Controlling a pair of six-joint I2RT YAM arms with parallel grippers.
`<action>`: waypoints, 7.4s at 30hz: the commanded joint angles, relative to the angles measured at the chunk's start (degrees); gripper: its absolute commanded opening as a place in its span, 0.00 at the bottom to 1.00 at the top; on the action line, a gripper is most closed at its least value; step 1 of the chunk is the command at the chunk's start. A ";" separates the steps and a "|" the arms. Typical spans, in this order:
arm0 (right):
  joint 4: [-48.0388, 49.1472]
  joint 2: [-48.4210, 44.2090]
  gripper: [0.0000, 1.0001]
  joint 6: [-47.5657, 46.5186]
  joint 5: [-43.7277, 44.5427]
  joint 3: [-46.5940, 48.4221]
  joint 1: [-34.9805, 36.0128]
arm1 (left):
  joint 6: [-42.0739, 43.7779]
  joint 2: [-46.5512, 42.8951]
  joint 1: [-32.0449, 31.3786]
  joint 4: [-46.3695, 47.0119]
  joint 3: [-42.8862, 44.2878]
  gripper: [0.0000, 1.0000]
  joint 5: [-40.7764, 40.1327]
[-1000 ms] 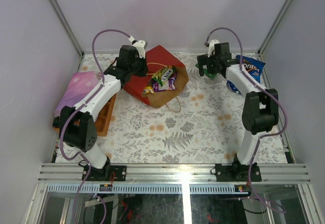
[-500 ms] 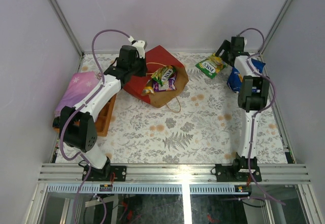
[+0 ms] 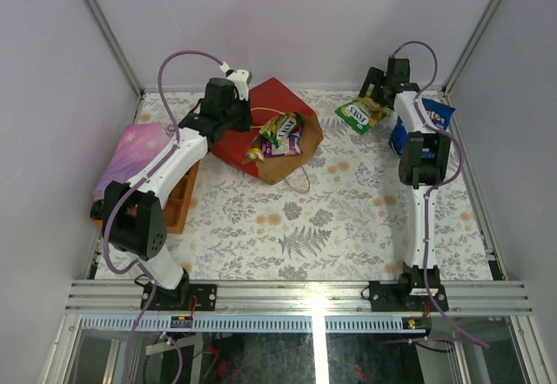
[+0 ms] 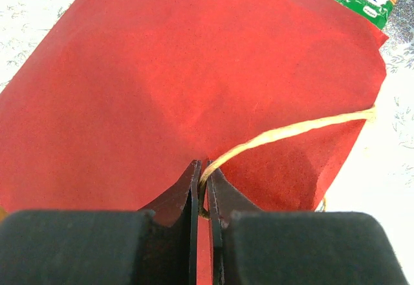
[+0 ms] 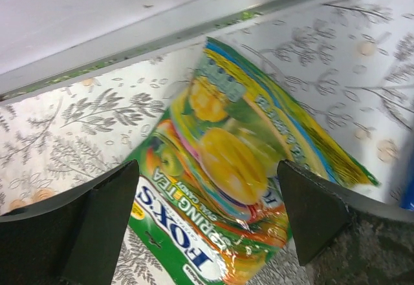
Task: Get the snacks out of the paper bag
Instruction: Adjust the snack at the center of the board, then adjust the snack at the corner of the board, then take out the snack from the paper bag.
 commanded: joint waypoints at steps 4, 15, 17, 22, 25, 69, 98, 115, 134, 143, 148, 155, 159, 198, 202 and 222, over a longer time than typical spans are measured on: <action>1.60 5.06 0.98 -5.95 -13.54 10.39 0.33 | 1.00 0.36 0.83 -1.10 0.79 0.05 -1.91; 1.04 -9.28 0.99 -13.92 21.57 -4.24 8.22 | 0.65 0.58 0.78 -1.47 1.17 0.05 -1.12; -1.52 -6.69 0.99 -11.99 21.85 -1.36 8.31 | 0.70 0.11 0.79 -1.47 0.85 0.05 -1.44; -3.30 -3.38 1.00 -8.95 22.28 -0.11 8.37 | 1.00 -1.20 0.90 -0.54 -0.60 0.05 -2.22; -3.46 -2.07 1.00 -8.54 22.67 0.34 8.38 | 0.93 -0.82 0.85 -0.49 -0.53 0.05 -2.22; -20.24 -3.39 1.00 -48.34 21.17 -1.31 7.23 | 0.11 2.02 0.76 -1.38 2.15 0.05 1.86; 1.17 -11.77 0.90 -6.91 29.54 -17.61 -10.14 | 1.35 2.23 0.96 -0.93 1.04 0.05 -1.06; -5.00 3.40 0.89 -12.10 6.24 4.68 -9.34 | 1.18 3.54 0.99 -2.21 2.17 0.05 -1.33; 34.04 -49.28 0.99 4.61 13.93 -51.85 -3.22 | 1.61 1.41 1.38 -1.59 0.60 0.05 -2.74; 63.63 -62.90 0.97 23.97 6.28 -84.96 14.26 | 0.77 -1.15 3.45 1.04 -2.15 0.05 1.22; 75.32 -55.21 0.94 32.06 5.70 -88.56 24.21 | 0.04 -1.09 4.26 2.24 -2.52 0.05 4.91; 88.14 -36.26 0.81 45.04 -1.65 -81.00 32.16 | -0.23 -1.24 5.70 3.02 -3.58 0.05 6.26; 84.94 -32.73 0.80 47.68 2.70 -78.39 33.55 | -0.51 -1.57 6.92 3.44 -4.10 0.05 7.10; 61.53 -32.35 0.69 43.85 22.75 -78.61 33.89 | -0.77 -0.83 9.94 3.32 -4.96 0.04 7.90; 61.87 -32.82 0.69 44.86 22.87 -81.01 33.89 | -0.86 -0.65 9.95 3.28 -4.88 0.04 8.02; 71.66 -24.21 0.26 44.32 21.78 -75.54 33.89 | -0.60 -1.21 10.25 3.01 -5.40 0.04 7.09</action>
